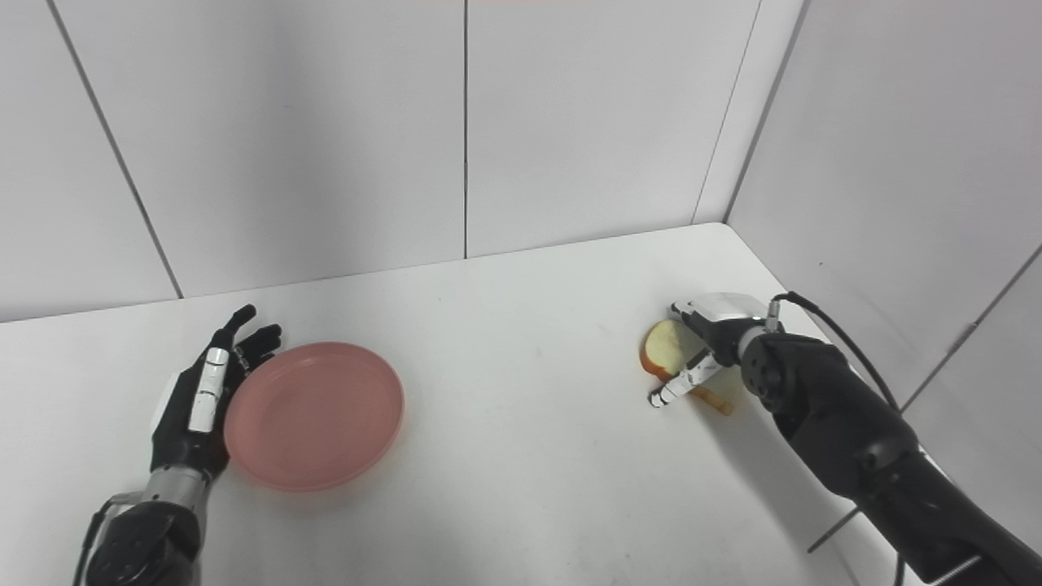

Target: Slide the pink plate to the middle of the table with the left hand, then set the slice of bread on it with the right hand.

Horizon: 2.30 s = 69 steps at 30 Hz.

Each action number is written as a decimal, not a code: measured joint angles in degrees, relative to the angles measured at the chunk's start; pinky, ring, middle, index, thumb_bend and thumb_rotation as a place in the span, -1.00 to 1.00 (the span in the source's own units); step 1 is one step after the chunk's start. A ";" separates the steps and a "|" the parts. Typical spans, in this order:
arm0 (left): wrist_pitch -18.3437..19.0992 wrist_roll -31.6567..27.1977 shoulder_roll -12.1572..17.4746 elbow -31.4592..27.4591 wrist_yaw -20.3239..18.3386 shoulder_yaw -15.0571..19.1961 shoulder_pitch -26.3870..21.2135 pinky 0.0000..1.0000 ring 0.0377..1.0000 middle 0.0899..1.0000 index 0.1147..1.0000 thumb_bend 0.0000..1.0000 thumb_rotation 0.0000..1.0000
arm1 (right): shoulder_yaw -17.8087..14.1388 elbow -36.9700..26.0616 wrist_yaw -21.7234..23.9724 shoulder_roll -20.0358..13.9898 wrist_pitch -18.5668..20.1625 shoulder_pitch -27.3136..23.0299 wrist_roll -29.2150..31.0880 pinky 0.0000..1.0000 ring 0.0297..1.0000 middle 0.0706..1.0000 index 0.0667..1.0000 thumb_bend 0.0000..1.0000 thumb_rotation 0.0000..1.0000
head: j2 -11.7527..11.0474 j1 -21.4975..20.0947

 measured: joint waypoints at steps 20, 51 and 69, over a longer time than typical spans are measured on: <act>0.41 0.12 0.06 -0.95 -0.04 -0.29 0.51 0.70 0.66 0.55 0.70 0.47 0.75 | -9.34 0.31 -4.30 4.04 1.74 1.49 0.80 -0.04 0.09 0.22 0.69 0.78 -1.00 | 0.88 0.00; 0.80 0.00 0.00 -1.61 0.09 -0.20 0.87 0.73 0.67 0.55 0.69 0.48 0.73 | -8.29 -8.63 0.03 4.73 2.26 2.81 -4.96 0.02 0.16 0.29 0.63 0.86 -0.62 | 1.76 1.23; 0.46 0.67 -0.61 -1.10 0.89 -0.36 0.58 0.70 0.65 0.49 0.69 0.48 0.75 | -7.18 -23.74 7.34 8.89 2.35 -3.56 -11.02 -0.62 -0.53 -0.35 0.52 0.91 -0.77 | 1.58 4.30</act>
